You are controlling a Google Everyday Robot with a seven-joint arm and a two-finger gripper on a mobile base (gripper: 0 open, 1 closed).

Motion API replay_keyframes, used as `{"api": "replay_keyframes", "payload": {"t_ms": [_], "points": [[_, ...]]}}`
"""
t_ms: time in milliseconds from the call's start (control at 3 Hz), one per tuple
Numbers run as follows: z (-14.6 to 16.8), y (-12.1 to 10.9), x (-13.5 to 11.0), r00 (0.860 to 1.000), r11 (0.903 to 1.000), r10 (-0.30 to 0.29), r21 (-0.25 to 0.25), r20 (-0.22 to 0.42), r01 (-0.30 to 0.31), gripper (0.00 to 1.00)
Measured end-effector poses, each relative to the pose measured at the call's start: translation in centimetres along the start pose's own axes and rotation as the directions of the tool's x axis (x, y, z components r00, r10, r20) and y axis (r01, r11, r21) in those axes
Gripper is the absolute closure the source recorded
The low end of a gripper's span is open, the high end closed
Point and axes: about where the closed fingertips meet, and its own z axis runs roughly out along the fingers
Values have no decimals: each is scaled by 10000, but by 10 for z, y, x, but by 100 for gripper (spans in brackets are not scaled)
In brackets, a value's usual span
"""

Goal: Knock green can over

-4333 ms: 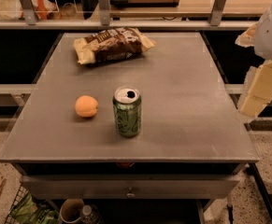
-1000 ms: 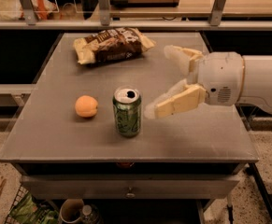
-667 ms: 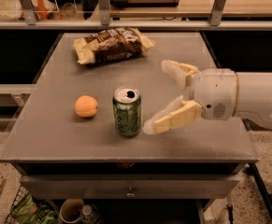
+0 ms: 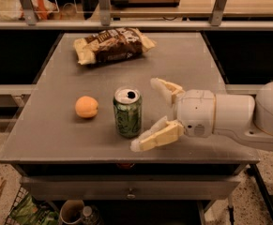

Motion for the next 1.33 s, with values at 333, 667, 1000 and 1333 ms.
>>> {"api": "replay_keyframes", "payload": {"t_ms": [333, 667, 1000, 1333], "points": [[18, 5, 11, 9999, 9999, -64, -138, 116, 65, 0], [35, 9, 17, 9996, 9997, -86, -244, 267, 92, 0], [51, 9, 18, 9986, 9992, -268, -292, 455, 282, 0], [66, 8, 14, 9959, 9979, -477, -396, 771, 508, 16]]}}
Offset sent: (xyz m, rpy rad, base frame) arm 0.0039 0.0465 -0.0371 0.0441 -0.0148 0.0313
